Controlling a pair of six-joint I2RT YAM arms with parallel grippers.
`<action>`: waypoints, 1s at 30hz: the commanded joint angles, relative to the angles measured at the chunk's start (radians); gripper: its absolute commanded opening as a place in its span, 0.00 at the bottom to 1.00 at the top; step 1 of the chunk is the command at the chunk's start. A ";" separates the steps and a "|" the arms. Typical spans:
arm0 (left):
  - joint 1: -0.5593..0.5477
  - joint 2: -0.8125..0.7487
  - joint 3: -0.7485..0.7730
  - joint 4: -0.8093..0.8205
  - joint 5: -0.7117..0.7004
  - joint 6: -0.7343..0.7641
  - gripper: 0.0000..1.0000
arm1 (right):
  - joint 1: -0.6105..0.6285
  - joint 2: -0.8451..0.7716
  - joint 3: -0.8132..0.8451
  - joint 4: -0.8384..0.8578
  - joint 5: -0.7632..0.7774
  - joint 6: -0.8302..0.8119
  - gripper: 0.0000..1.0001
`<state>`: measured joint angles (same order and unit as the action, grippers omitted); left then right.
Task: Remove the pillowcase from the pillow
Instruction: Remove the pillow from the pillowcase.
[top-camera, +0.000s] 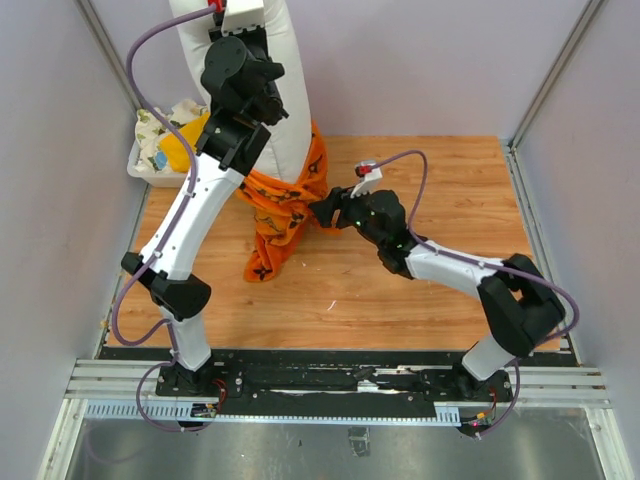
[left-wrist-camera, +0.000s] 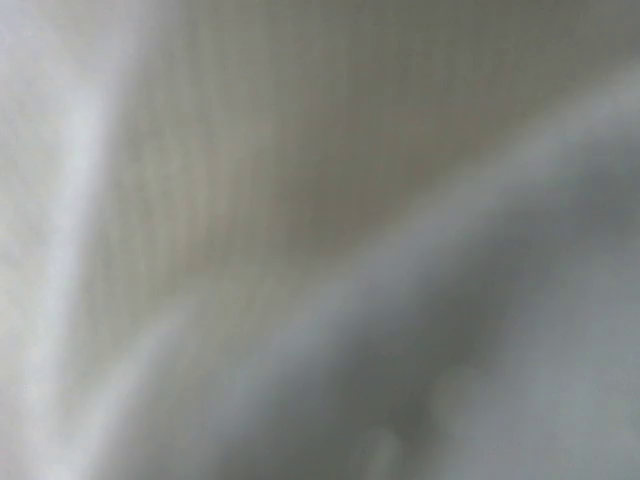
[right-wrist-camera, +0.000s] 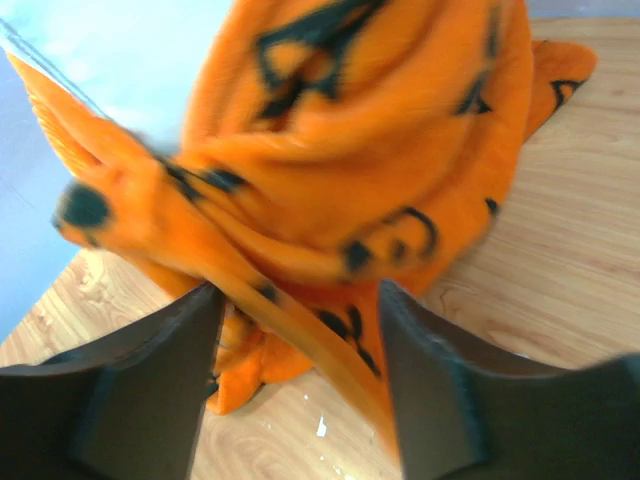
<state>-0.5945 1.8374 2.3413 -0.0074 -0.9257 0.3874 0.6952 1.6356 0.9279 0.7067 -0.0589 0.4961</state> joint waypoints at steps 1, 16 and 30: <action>0.010 -0.122 0.040 0.246 0.101 0.012 0.00 | -0.015 -0.149 -0.054 -0.084 0.005 -0.066 0.81; 0.014 -0.177 0.066 -0.231 0.853 -0.118 0.00 | -0.095 -0.293 -0.029 -0.062 -0.195 -0.156 0.99; 0.204 -0.432 -0.226 -0.098 1.330 -0.223 0.00 | -0.449 -0.245 -0.100 0.097 -0.486 0.099 0.99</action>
<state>-0.4107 1.4483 1.9438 -0.3996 0.3592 0.1909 0.3016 1.3808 0.8574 0.7136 -0.4751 0.5228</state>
